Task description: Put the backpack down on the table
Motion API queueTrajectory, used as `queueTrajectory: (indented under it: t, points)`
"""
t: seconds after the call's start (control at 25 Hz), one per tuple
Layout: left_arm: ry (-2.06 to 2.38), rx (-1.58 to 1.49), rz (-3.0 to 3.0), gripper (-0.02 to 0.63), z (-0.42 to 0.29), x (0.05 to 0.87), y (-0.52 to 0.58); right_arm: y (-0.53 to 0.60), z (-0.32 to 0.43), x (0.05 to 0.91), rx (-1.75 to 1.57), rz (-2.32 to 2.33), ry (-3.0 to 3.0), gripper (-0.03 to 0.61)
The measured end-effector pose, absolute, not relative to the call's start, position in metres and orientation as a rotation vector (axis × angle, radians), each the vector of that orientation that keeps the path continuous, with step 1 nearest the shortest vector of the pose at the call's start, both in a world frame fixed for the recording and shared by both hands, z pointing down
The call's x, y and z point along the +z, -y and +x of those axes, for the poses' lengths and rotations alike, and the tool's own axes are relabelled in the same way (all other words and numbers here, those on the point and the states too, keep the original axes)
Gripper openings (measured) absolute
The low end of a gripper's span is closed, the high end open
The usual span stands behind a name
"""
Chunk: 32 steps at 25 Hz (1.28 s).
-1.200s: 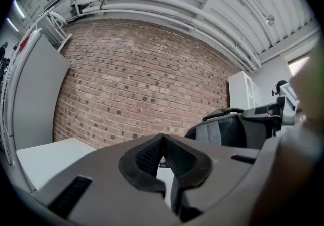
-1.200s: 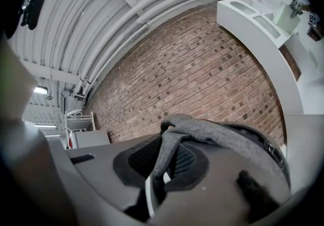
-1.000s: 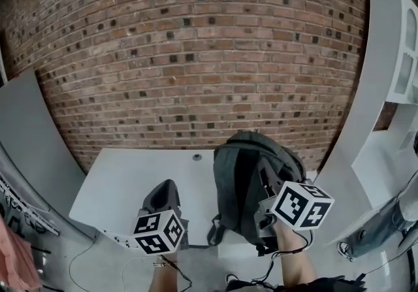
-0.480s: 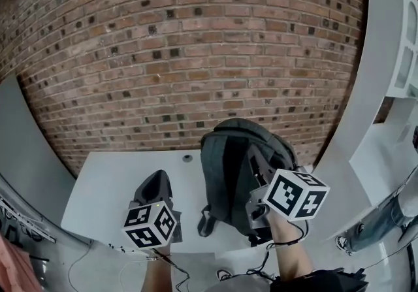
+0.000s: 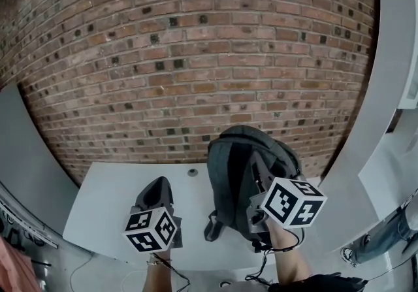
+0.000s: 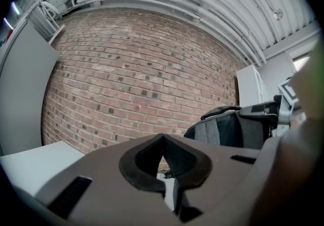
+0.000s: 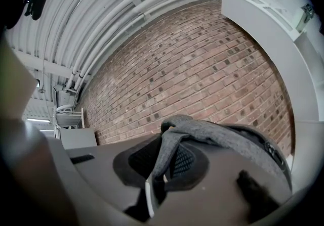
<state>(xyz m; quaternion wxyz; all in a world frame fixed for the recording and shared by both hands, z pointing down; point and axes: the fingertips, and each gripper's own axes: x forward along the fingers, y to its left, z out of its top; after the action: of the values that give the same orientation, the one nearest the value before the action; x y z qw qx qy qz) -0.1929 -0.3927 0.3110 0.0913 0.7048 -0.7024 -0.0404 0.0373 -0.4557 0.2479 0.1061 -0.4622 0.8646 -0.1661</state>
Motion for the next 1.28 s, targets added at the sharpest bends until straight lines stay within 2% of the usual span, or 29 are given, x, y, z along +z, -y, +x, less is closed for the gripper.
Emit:
queueTrajectory:
  t: [0.52, 0.72, 1.28]
  points:
    - [2.068, -0.079, 2.102, 0.011, -0.189, 0.306, 0.454, 0.518, 0.029, 0.243, -0.494, -1.348, -2.536, 0.048]
    - [2.039, -0.026, 2.079, 0.011, -0.186, 0.328, 0.456, 0.527, 0.027, 0.288, -0.592, -1.376, -2.534, 0.047]
    - [1.962, 0.027, 2.06, 0.011, -0.172, 0.362, 0.44, 0.514, 0.048, 0.304, -0.581, -1.475, -2.464, 0.048]
